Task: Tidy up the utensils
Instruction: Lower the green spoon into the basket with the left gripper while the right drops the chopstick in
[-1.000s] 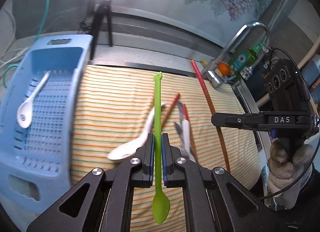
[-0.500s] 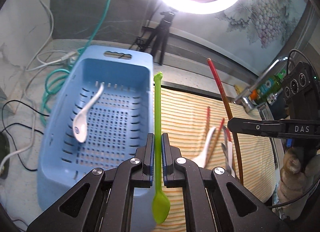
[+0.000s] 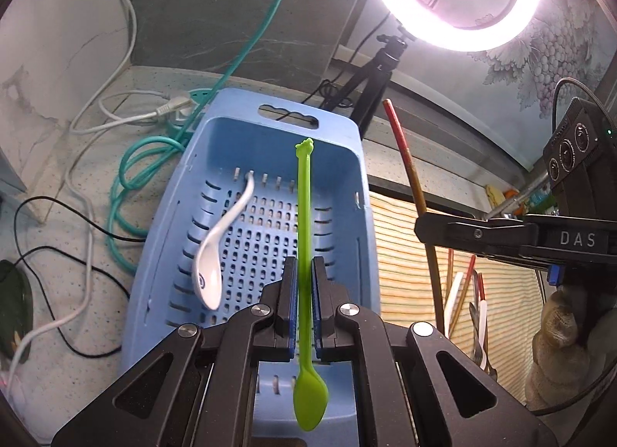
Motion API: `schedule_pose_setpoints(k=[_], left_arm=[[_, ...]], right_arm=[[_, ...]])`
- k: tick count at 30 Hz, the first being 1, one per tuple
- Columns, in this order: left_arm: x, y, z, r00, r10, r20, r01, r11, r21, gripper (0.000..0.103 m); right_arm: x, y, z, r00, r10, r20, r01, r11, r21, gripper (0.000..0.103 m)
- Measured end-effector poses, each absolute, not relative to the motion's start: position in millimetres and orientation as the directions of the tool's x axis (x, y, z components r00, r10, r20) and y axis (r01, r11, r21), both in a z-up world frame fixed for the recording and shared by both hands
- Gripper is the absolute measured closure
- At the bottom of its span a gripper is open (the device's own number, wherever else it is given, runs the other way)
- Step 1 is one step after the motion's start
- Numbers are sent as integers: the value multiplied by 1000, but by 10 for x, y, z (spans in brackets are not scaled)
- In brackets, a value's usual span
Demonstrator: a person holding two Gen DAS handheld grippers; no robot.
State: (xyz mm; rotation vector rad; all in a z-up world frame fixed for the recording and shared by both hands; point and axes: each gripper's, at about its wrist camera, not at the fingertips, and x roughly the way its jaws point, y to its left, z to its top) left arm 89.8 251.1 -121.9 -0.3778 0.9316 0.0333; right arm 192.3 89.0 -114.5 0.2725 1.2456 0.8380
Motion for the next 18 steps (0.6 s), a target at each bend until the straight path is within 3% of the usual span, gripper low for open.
schedule_pose_setpoints(k=[10,13,18], left_arm=[[984,2619,-1320,583,-121,-803,-213,932,-295,98],[1005,2621,-1335,571,-107,-814,-219,935,-277,88],[1039,2602,-1333,570,-93,-817,-221,940,-261,85]], right_arm=[[2049,1177,-1312,70,654,-754,-415,706,574,94],[2078,1196,-1326,85,636,-767,-421,721,551,93],[2090,1143,-1294,108,629,-770,-435,726,532,70]])
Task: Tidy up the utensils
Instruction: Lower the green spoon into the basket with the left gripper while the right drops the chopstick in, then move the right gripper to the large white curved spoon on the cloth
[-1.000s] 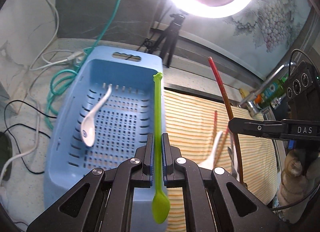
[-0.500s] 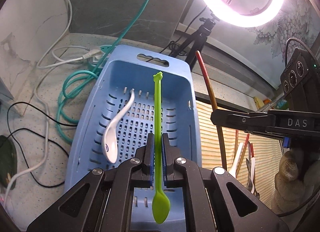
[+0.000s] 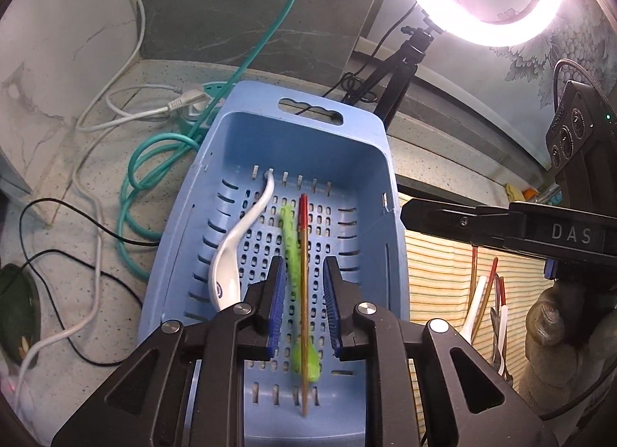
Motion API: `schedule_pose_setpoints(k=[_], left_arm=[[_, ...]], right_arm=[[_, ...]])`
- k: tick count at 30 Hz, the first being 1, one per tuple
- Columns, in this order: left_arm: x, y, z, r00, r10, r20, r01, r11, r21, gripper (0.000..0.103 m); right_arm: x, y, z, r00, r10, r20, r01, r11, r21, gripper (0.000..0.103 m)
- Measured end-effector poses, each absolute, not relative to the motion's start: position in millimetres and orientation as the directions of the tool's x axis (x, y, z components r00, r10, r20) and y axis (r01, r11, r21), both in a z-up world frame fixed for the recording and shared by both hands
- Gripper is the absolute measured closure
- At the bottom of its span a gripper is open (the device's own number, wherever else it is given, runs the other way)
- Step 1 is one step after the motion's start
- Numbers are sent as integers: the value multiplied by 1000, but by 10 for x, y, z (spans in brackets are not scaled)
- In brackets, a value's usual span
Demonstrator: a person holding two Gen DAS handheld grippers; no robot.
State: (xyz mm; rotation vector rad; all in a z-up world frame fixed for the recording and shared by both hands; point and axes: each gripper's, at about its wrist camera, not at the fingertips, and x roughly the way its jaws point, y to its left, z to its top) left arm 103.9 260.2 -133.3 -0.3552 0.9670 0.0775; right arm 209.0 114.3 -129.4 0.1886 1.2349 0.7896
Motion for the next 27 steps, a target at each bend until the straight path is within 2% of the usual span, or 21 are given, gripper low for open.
schedule_pose_setpoints(k=[6,22,27], left_arm=[[1040,2539,-1334,569,-91,-817,-223,939,-260,85],[849,2208,-1181,583,-96,-807,-185,951,-247,85],[767,2070,-1115,595,-112,-796,-166,952,-258,76]], right_arm=[[2084,1053,-1175,134,632,-763,-455,724,519,61],[2006,589,-974,143,643,-752,-470,713,521,61],[2020,300,-859,149,648,-747,-464,713,526,61]])
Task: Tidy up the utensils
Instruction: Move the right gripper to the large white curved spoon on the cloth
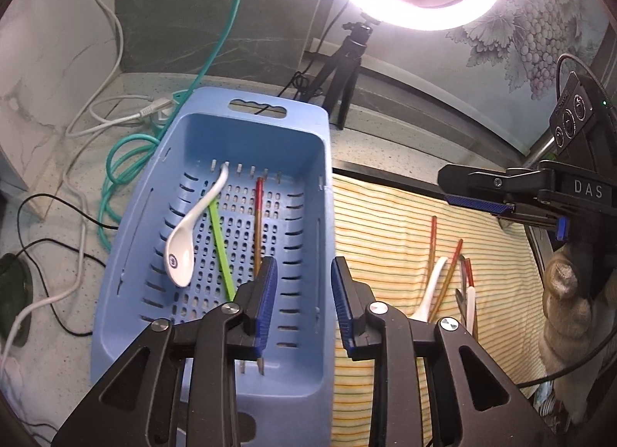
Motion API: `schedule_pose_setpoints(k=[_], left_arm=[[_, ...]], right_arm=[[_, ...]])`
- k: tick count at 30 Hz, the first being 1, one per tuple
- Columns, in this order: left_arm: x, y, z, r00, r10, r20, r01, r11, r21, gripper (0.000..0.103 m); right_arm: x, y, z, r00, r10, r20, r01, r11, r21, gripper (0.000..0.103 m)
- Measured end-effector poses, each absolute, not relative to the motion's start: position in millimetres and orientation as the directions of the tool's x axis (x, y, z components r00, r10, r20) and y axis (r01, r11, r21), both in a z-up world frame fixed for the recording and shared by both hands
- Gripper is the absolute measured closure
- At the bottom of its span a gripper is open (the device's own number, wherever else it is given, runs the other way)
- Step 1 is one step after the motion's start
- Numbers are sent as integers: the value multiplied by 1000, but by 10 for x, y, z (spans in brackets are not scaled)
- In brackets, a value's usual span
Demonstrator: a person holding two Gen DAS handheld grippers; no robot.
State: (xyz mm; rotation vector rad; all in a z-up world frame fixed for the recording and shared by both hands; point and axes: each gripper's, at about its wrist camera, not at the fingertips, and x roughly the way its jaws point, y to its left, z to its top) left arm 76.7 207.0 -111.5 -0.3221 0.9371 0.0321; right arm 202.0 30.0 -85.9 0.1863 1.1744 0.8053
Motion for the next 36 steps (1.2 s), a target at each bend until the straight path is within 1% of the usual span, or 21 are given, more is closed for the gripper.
schedule_pose_setpoints(k=[7,9,11,12,17,24,31,36], left_arm=[[661,1809,-1089,592,-152,-791,-122,954,-275,76],[639,1722,-1102,588,-167,-791,-112,952,-285,74],[614,1630,-1125,590,-193,-784,-106,944,-312,62],[610,1583,-1137,586,-202,-785,-103,942,-320,62],[539,1352,-1215,559,-248,-791,-94,929,-358,62],[453,1155,-1368,521,-291,-803,-110,910,-401,62],[422,1006,-1546,472,-273,-838,-120,922,-367,62],[451,998,-1597,457,-269,-848,-132,922,-364,62]], right_arm=[[2070,-246,-720,171,647,-743,-434,727,532,61],[2083,-406,-712,178,644,-744,-419,734,534,61],[2092,-547,-728,180,641,-746,-404,740,539,61],[2097,-621,-749,176,639,-748,-391,743,543,61],[2091,-858,-886,155,632,-759,-352,753,556,61],[2051,-886,-1208,94,638,-765,-317,747,584,61],[2083,-747,-1552,13,645,-764,-272,738,618,61],[2117,-624,-1743,-29,636,-771,-249,742,622,61]])
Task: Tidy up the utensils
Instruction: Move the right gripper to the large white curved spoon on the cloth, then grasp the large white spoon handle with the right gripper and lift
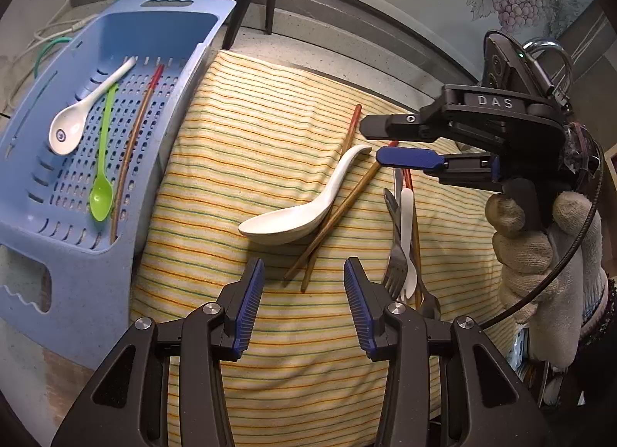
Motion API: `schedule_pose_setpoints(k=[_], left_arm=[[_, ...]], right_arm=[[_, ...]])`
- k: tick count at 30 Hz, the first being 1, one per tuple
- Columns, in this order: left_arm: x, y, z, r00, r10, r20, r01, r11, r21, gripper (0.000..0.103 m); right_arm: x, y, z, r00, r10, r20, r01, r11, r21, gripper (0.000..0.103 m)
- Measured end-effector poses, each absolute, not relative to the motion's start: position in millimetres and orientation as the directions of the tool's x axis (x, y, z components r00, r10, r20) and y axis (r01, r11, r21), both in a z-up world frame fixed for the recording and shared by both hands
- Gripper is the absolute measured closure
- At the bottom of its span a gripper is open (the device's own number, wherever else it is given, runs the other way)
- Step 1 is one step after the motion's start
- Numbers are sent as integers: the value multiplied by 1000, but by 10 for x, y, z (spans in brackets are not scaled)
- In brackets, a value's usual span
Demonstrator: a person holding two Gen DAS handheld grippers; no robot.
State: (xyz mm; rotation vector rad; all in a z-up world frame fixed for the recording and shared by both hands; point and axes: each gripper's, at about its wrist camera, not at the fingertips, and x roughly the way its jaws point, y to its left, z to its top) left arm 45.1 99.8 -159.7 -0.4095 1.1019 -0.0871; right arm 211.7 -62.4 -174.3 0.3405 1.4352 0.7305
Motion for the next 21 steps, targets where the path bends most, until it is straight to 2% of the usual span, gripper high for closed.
schedule_pose_setpoints(k=[3,5,21], left_arm=[[498,1018,-1620,449,-262,-854,-145,922,-359,60],[524,1044,-1638,446,-256,-858,-160,920,-358,53],[754,1060,-1760,428,-234,-873,-162,930,-329,53]], right_arm=[[2138,-561,-1819,-39,625,-779,-249,749,614,62],[2161,-531,-1861,-46,618,-785,-246,754,609,65],[2251,-383,-1989,-73,611,-789,-242,756,608,71]])
